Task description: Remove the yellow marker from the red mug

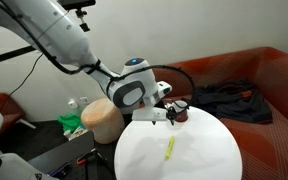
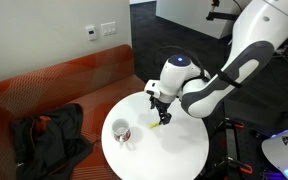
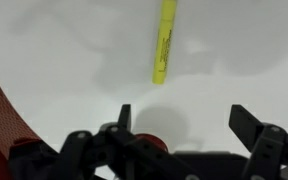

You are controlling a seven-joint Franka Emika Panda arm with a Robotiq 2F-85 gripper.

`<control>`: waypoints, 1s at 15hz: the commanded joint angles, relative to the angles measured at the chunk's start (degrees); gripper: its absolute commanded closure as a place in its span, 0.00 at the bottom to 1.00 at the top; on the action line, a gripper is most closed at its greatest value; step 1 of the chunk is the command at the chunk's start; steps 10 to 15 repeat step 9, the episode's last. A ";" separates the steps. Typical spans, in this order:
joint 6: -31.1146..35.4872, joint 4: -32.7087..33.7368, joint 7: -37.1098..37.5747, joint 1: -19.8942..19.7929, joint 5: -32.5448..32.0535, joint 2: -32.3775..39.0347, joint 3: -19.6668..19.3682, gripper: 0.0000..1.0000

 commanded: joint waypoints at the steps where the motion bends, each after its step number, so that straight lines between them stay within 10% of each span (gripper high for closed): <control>1: 3.02 -7.82 1.98 -0.28 -2.08 -8.85 0.70 0.00; 15: 2.44 -6.21 0.87 -0.67 -1.72 -7.20 1.05 0.00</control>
